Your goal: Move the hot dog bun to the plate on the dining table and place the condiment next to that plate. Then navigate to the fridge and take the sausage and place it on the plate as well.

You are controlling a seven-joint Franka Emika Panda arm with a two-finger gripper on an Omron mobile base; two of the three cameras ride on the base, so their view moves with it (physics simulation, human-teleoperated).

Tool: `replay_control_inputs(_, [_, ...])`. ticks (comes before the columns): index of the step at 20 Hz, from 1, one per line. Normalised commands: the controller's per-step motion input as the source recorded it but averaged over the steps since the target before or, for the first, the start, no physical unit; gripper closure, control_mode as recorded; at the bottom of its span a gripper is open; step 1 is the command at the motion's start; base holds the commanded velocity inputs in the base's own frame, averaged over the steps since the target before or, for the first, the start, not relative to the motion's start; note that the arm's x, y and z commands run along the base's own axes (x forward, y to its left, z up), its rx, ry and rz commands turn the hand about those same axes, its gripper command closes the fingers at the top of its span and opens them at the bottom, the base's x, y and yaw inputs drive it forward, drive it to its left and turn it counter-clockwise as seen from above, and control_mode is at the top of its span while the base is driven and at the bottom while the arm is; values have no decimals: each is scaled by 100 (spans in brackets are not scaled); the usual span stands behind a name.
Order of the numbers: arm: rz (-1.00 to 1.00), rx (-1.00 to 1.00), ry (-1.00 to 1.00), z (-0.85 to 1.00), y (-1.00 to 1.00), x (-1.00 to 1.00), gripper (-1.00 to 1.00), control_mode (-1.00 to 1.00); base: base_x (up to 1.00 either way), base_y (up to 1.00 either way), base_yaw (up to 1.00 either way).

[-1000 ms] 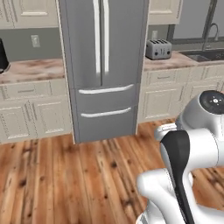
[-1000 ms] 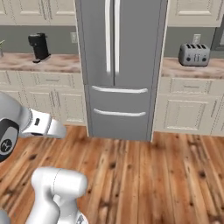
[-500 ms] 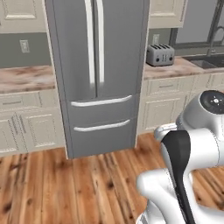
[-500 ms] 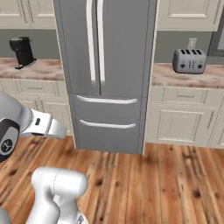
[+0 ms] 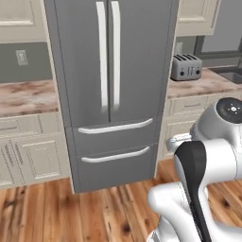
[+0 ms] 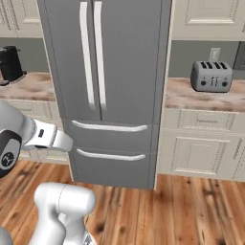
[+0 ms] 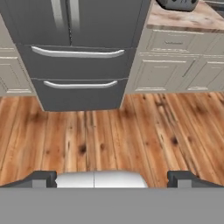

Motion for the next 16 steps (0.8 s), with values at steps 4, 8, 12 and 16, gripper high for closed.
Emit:
replay_control_inputs(4, [0, 0, 0, 0, 0, 0, -100, 100, 71, 0, 0])
replay_control_inputs(8, [0, 0, 0, 0, 0, 0, -100, 100, 54, 22, 0])
replay_control_inputs(12, [0, 0, 0, 0, 0, 0, -100, 100, 43, 34, 0])
replay_control_inputs(16, [0, 0, 0, 0, 0, 0, -100, 100, 40, 43, 0])
